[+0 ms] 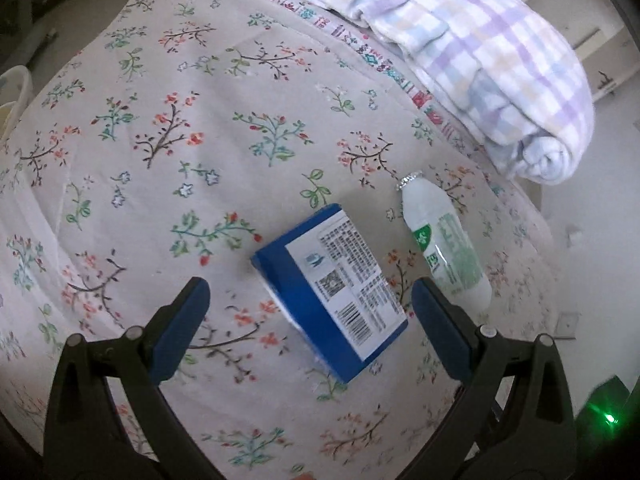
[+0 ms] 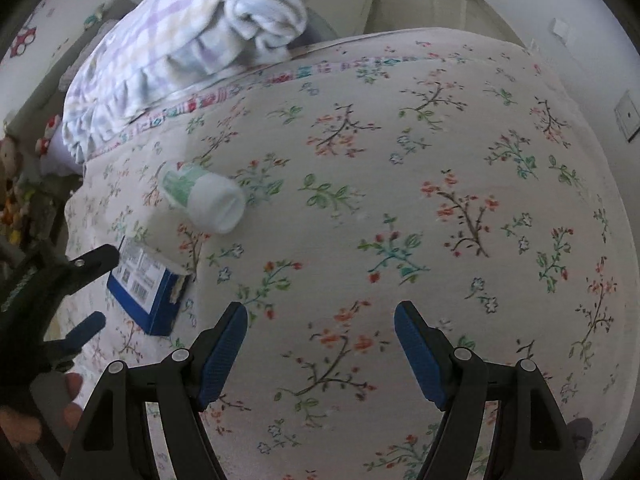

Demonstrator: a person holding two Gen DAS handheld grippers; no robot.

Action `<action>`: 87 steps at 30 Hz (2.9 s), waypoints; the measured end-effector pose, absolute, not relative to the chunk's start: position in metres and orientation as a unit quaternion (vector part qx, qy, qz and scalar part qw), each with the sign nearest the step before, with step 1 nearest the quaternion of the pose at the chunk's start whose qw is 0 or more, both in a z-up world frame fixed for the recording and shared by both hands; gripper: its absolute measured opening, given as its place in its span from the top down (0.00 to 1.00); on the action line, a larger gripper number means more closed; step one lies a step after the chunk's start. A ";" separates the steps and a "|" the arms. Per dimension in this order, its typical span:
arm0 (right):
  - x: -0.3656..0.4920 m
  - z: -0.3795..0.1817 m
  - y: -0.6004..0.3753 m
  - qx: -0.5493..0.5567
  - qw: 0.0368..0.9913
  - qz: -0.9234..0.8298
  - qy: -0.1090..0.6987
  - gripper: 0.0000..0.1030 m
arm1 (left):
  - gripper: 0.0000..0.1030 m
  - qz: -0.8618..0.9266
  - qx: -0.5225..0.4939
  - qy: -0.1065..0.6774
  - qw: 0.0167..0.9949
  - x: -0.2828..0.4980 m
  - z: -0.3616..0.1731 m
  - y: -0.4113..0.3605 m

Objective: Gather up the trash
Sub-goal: 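Grasp the blue cardboard box with the left tool, then grasp the white green-labelled bottle by its cap with the right tool while the left tool holds the box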

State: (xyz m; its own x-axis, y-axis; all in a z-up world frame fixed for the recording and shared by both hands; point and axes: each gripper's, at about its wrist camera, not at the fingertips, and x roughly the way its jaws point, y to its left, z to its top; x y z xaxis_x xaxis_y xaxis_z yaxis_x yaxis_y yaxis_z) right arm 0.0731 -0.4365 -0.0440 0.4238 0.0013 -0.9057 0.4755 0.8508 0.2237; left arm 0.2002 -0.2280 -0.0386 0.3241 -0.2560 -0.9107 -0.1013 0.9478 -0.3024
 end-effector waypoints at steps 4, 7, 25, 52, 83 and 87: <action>0.073 -0.043 -0.442 0.230 0.812 -0.152 0.515 0.25 | 0.03 -0.018 -0.151 0.582 0.799 0.200 -0.051 -0.235; 0.074 -0.045 -0.446 0.228 0.811 -0.160 0.515 0.25 | 0.03 -0.013 -0.129 0.571 0.810 0.199 -0.052 -0.245; 0.107 -0.043 -0.433 0.203 0.819 -0.145 0.517 0.25 | 0.31 -0.140 0.037 0.553 0.820 0.189 -0.040 -0.221; 0.172 -0.046 -0.334 -0.042 0.851 -0.135 0.506 0.55 | 0.32 -0.189 -0.048 0.555 0.809 0.191 -0.019 -0.093; 0.119 0.010 -0.214 -0.019 0.888 -0.004 0.460 0.58 | 0.31 -0.139 -0.119 0.510 0.840 0.198 0.012 0.015; 0.121 0.014 -0.193 -0.031 0.890 0.013 0.455 0.59 | 0.31 -0.124 -0.127 0.503 0.846 0.200 0.016 0.036</action>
State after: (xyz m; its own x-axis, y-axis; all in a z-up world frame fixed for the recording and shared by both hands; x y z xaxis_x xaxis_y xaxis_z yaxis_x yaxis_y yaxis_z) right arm 0.1209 -0.1931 0.0145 0.5856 -0.0055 -0.8106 -0.0517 0.9977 -0.0441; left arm 0.2004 0.0361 0.0155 0.4636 -0.3386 -0.8188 0.0826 0.9366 -0.3406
